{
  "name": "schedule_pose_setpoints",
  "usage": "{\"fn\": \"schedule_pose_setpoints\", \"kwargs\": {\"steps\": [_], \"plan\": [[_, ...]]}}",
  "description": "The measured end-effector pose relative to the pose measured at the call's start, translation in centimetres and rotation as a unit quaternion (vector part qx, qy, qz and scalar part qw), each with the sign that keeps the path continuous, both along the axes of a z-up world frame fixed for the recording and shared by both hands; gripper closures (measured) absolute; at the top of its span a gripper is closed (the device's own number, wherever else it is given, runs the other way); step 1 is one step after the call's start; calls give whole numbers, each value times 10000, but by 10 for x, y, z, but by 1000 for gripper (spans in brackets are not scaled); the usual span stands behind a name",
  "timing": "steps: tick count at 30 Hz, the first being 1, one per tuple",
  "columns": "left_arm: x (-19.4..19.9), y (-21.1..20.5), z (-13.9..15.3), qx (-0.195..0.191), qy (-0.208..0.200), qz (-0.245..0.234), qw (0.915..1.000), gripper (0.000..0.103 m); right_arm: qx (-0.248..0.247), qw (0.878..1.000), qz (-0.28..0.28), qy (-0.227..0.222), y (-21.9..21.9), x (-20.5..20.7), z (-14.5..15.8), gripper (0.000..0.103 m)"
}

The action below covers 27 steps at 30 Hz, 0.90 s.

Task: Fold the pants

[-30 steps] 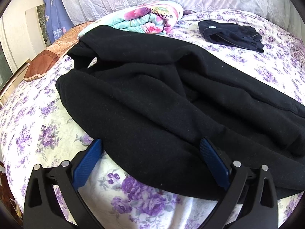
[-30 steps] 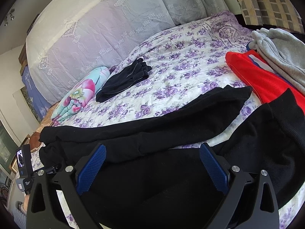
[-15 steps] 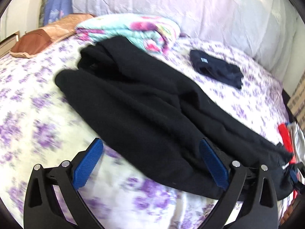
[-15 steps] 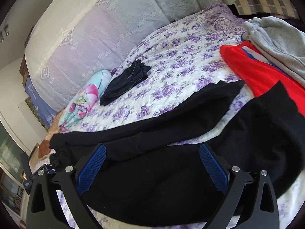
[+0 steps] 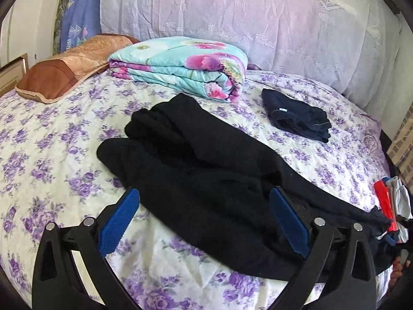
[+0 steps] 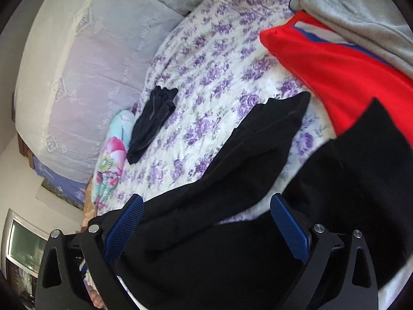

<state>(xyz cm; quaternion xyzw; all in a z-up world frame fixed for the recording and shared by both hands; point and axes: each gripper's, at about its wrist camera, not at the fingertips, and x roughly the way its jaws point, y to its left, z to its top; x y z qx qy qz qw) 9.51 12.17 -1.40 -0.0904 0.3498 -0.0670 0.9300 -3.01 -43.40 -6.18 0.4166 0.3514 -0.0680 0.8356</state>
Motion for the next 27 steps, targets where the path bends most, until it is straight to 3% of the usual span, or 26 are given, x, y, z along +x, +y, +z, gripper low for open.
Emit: {"fn": "schedule_pose_setpoints", "kwargs": {"steps": [4,8,12,14,17,19,20,21,23,27], "plan": [[17,4,4,2,98,-31,9999,4,-221,9996,76,158,3,20,-9,6],[39,15,6,-299,308,-92,9990,4,-227,9997,7,-97,2,25,-12,28],[65,23,1,-643,584,-49,9962,4,-21,9973,-235,-695,-10,12,-12,64],[81,24,-5,-906,756,-70,9930,4,61,9962,-308,-815,-14,9,-15,71],[100,19,-13,-998,924,-51,9907,5,-23,9967,-315,-752,-14,10,-19,76],[113,12,-15,-911,942,-52,9914,15,-101,9965,-309,-772,-12,10,-18,77],[118,10,-17,-889,964,-43,9914,37,-89,9962,-317,-804,-12,9,-17,77],[123,8,-19,-906,1042,-38,9904,52,-47,9958,-335,-851,-13,7,-16,78],[128,10,-24,-1143,1113,-33,9872,68,29,9951,-374,-917,-16,3,-16,80],[118,12,-9,-1224,751,-62,9896,81,46,9936,-356,-1070,-19,-1,-6,87]]}}
